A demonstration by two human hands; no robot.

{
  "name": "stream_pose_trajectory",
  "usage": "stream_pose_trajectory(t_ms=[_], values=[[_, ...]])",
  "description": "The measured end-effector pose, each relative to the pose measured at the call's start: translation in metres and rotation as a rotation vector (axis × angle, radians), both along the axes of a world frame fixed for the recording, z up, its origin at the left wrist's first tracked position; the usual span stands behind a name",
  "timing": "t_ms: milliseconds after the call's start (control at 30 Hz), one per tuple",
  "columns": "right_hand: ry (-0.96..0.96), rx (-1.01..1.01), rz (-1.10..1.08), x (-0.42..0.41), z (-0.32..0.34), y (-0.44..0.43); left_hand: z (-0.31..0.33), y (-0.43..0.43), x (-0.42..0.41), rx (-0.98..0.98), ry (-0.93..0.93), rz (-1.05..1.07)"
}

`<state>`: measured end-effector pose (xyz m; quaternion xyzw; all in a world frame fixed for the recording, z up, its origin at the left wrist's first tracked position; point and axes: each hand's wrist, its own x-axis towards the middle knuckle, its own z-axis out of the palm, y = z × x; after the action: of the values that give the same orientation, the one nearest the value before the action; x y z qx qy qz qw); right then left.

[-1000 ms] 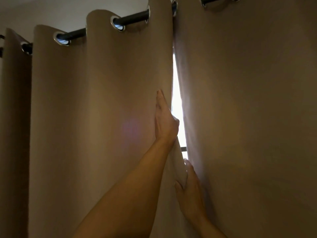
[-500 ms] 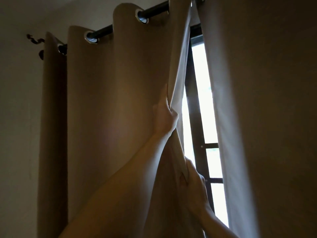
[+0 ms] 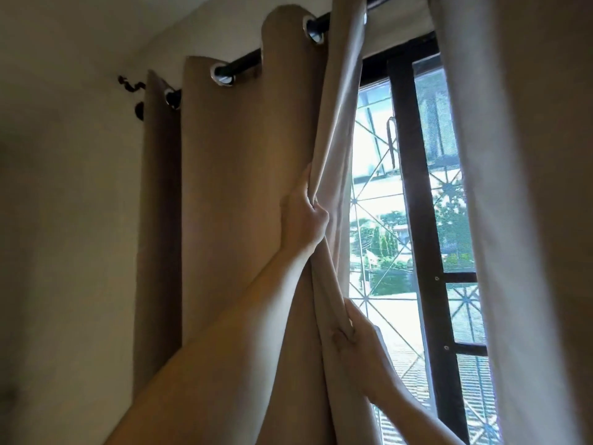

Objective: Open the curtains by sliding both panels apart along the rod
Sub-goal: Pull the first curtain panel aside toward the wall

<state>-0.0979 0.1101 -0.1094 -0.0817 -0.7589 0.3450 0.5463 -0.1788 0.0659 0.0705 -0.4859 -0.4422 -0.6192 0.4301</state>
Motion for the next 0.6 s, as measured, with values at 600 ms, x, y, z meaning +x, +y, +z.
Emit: stream_pose_trajectory(t_ms=[600], values=[[-0.066, 0.042, 0.043, -0.107, 0.020, -0.046, 0.020, -0.061, -0.116, -0.076, -0.093, 0.014]])
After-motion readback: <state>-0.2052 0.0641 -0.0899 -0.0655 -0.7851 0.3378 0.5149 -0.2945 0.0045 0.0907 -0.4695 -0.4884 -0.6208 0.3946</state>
